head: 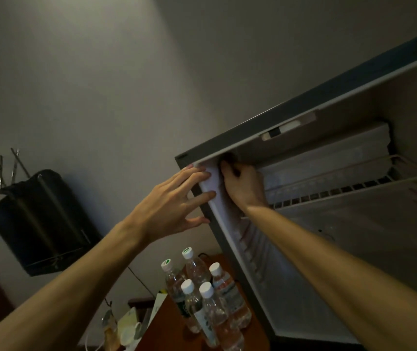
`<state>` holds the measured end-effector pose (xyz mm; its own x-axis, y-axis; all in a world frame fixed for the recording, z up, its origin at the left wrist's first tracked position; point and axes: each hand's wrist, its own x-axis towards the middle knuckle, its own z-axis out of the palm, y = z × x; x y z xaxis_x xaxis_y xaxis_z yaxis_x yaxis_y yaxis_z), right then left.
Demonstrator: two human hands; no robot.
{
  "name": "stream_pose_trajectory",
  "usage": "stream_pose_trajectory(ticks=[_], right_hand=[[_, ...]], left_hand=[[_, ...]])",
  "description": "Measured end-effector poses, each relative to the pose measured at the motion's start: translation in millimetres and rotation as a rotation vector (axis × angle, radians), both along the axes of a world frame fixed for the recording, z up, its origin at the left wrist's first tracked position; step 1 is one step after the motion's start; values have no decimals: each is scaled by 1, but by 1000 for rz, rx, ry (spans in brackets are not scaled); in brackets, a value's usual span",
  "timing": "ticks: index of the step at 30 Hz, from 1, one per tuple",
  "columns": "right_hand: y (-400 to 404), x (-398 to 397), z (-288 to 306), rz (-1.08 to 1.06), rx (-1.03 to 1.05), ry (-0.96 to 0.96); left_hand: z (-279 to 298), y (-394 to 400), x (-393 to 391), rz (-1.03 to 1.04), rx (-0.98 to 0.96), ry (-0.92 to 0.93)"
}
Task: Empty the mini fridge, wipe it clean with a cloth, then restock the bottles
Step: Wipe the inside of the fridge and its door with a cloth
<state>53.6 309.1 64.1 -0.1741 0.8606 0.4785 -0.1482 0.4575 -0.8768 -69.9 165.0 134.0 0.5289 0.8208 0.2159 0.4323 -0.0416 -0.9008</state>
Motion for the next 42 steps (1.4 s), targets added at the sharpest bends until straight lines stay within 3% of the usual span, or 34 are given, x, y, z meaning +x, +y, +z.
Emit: stream_pose_trajectory(ticks=[8, 12, 20, 29, 42], right_hand=[[-61, 13, -4, 96, 110, 175], [-67, 12, -13, 111, 151, 174], [-27, -3, 6, 53, 119, 193], [13, -17, 12, -63, 29, 115], [-64, 6, -34, 74, 77, 181]], left_hand=[[10, -14, 9, -18, -43, -18], [6, -14, 8, -52, -40, -64], [5, 1, -10, -163, -11, 25], [4, 2, -8, -109, -2, 44], [1, -4, 3, -97, -21, -67]])
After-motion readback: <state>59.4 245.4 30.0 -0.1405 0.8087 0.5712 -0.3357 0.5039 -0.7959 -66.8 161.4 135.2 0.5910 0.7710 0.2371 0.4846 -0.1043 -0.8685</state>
